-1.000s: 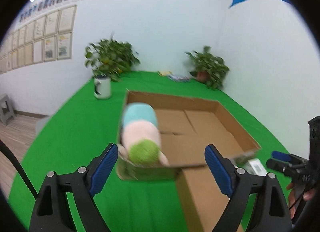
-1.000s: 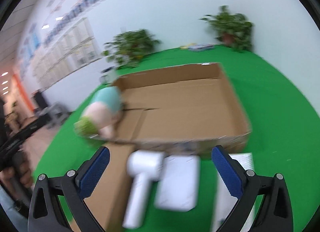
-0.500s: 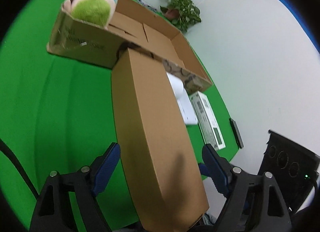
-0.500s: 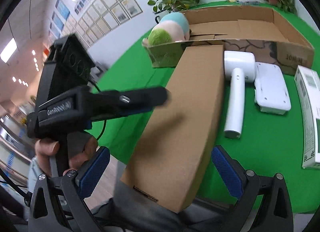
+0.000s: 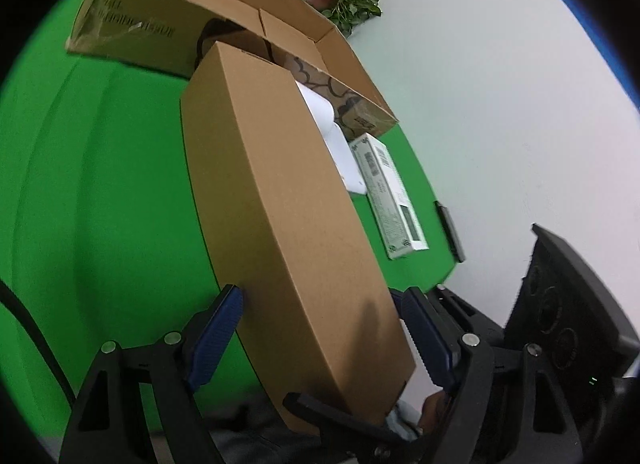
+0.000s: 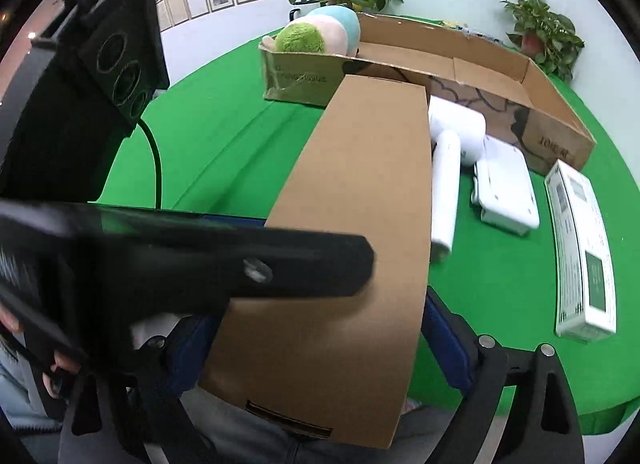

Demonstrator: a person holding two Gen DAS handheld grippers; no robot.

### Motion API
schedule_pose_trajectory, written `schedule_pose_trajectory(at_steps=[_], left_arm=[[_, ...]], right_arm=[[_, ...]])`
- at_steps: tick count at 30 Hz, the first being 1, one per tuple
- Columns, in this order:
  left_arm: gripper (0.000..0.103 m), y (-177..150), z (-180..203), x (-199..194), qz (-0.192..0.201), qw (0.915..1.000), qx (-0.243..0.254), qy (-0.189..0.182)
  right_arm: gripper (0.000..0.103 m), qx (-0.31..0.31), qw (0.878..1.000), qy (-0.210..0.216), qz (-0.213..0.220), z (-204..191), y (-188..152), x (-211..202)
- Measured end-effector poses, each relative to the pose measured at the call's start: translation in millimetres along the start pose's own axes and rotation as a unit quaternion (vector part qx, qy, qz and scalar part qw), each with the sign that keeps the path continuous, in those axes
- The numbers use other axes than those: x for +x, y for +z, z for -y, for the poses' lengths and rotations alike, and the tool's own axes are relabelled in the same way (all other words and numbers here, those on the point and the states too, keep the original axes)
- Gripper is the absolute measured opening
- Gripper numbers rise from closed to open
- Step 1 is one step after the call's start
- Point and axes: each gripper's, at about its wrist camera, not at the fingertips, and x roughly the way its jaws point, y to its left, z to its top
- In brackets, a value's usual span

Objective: Organize objects
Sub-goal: 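Grasp the long cardboard strip with the right gripper and lift it, then carry the cardboard strip with the right gripper over the box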

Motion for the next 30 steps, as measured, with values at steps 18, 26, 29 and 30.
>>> schedule_pose_trajectory(at_steps=[18, 26, 29, 30], left_arm=[[0.073, -22, -23, -14, 0.023, 0.9987, -0.041, 0.02], [0.065, -22, -6, -39, 0.059, 0.9962, 0.009, 0.063], [0.065, -23, -6, -42, 0.064, 0.9955, 0.005, 0.07], [0.065, -23, -6, -44, 0.066, 0.9952, 0.004, 0.072]], right_arm=[[0.085, 0.097, 0.982, 0.164, -0.006, 24, -12, -18], [0.082, 0.077, 0.986, 0.146, 0.01, 11, -17, -28], [0.082, 0.072, 0.987, 0.146, 0.016, 11, -17, -32], [0.082, 0.072, 0.986, 0.148, 0.019, 12, -18, -33]])
